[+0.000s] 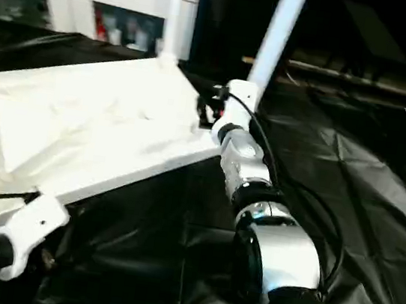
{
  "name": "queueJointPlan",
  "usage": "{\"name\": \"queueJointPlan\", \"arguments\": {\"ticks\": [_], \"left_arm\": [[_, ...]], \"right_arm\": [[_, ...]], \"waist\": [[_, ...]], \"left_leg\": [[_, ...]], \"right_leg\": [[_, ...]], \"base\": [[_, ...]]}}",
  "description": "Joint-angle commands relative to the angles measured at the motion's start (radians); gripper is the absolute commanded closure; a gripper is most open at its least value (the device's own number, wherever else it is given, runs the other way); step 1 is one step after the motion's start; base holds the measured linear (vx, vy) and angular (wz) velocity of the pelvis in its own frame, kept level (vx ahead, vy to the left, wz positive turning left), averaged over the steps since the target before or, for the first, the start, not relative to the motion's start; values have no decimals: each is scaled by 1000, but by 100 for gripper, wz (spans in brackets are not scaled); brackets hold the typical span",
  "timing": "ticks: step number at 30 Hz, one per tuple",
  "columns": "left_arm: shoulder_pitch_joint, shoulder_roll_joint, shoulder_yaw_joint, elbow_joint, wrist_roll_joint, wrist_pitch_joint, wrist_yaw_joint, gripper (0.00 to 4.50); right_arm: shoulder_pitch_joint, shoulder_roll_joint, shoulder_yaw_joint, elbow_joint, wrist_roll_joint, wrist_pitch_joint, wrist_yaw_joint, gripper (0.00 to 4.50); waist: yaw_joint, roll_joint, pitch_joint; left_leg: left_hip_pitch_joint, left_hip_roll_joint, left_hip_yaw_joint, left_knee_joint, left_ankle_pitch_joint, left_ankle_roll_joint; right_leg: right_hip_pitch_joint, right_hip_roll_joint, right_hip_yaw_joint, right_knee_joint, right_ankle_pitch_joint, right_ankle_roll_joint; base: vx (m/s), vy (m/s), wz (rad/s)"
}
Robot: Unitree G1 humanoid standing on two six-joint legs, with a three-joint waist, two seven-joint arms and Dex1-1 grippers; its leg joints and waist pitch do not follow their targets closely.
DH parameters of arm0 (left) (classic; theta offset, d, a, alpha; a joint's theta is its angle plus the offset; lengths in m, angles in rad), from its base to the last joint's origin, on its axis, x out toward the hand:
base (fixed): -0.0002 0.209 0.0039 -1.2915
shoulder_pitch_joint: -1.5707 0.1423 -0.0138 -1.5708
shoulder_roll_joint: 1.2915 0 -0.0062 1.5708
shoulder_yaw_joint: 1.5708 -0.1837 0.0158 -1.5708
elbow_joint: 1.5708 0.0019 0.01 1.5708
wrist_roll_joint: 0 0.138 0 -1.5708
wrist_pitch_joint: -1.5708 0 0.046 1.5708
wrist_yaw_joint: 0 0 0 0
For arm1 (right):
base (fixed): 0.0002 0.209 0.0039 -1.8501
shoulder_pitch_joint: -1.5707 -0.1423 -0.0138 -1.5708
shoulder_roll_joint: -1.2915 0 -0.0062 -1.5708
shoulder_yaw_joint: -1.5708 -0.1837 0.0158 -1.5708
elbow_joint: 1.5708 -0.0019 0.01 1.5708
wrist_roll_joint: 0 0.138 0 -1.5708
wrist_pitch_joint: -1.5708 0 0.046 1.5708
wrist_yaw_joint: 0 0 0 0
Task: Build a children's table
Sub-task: Rotate table base
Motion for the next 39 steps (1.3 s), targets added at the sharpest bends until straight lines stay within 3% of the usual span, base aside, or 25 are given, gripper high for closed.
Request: {"name": "queueJointPlan", "arguments": {"ticks": [1,9,25,29,31,34,36,37,38,39], "left_arm": [[20,-2,6,16,27,32,23,56],[27,4,-4,28,37,7,45,56],[-19,35,-12,117,31,-104,22,56],[47,58,47,109,-35,-242,-54,56],[114,45,164,111,-127,-307,-113,56],[158,43,272,121,-204,-326,-176,26],[185,68,367,156,-253,-328,-236,14],[189,77,394,170,-267,-328,-253,14],[188,89,421,190,-278,-335,-271,7],[186,95,432,201,-284,-342,-278,7]], "right_arm": [[-19,-31,-36,14,10,2,-78,49],[-27,-81,-72,27,12,-4,-178,49],[-4,-205,-117,20,-2,-52,-269,49],[5,-207,-117,14,8,-41,-135,49],[31,-191,-54,-10,-17,-61,129,49],[71,-179,-12,-37,-21,-61,323,49],[131,-169,31,-78,-36,-71,412,49],[152,-166,43,-93,-39,-75,429,49],[179,-163,54,-113,-39,-74,448,49],[194,-162,59,-125,-39,-75,458,49]], "waist": [[-1,22,-45],[12,14,-47],[16,25,-52],[9,24,-53],[1,31,-54],[-7,33,-57],[-6,38,-54],[-4,44,-53],[-6,40,-52],[-2,45,-52]], "left_leg": [[26,21,-7,-82,-449,-62],[26,19,-7,-81,-464,-69],[18,15,-8,-76,-440,-69],[11,15,-8,-75,-437,-59],[5,18,-9,-76,-433,-42],[1,22,-8,-74,-368,-28],[4,23,-6,-74,-357,-18],[7,22,-4,-73,-359,-17],[7,21,-4,-75,-358,-15],[13,25,-4,-76,-367,-18]], "right_leg": [[10,-40,37,-77,-364,-122],[9,-39,36,-79,-377,-99],[16,-37,33,-74,-346,-100],[21,-38,32,-74,-336,-106],[24,-36,33,-71,-298,-128],[29,-34,34,-62,-206,-167],[29,-32,37,-62,-195,-191],[26,-31,38,-64,-195,-195],[28,-29,39,-65,-194,-199],[25,-30,39,-65,-203,-202]], "base": [[0,0,0],[0,0,0],[0,0,0],[0,0,0],[0,0,0],[0,0,0],[0,0,0],[0,0,0],[0,0,0],[0,0,0]]}}
